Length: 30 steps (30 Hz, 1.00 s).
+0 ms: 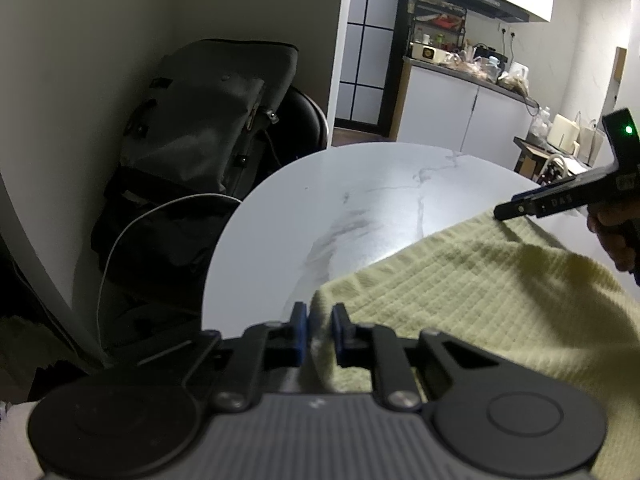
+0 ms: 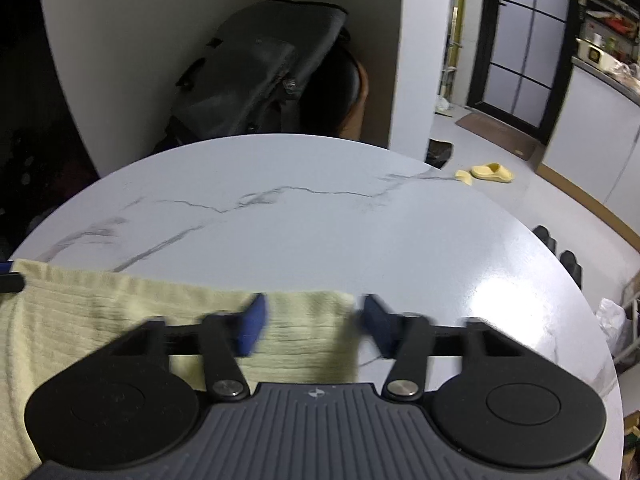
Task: Fold towel
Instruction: 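Close the right gripper on the towel edge while the left gripper grasps another corner, then lift the towel edge with both grippers, raising it off the table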
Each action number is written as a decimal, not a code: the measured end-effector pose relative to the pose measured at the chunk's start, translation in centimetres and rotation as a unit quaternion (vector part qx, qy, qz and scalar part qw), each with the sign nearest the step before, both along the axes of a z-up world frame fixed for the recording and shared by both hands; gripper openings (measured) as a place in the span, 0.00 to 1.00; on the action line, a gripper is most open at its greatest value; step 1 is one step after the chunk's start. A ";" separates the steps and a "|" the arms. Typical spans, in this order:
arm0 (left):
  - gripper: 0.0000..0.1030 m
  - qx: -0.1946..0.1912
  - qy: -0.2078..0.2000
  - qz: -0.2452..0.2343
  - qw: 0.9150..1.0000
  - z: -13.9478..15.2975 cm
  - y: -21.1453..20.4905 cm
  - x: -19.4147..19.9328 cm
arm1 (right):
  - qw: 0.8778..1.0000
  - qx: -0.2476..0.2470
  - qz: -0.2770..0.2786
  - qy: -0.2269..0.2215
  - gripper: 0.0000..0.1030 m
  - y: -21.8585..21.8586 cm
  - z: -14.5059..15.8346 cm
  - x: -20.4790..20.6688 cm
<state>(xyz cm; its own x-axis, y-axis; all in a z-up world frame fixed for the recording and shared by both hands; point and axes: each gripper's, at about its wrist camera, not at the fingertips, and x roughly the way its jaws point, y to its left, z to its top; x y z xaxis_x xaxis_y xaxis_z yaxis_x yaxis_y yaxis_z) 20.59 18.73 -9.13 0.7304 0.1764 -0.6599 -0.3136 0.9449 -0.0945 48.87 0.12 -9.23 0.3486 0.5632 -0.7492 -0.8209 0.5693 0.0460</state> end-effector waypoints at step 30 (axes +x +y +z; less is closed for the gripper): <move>0.07 -0.008 -0.018 -0.010 1.000 -0.8 1.4 9.9 | 0.997 0.030 -0.072 -0.016 0.08 -2.9 -0.2 3.2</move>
<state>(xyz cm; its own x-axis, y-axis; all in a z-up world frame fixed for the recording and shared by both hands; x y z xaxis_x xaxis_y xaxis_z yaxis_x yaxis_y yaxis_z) 30.46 20.11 -9.93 0.7570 0.1510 -0.6357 -0.2906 0.9492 -0.1206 52.12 -2.73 -9.47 0.4528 0.5497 -0.7020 -0.7328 0.6780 0.0582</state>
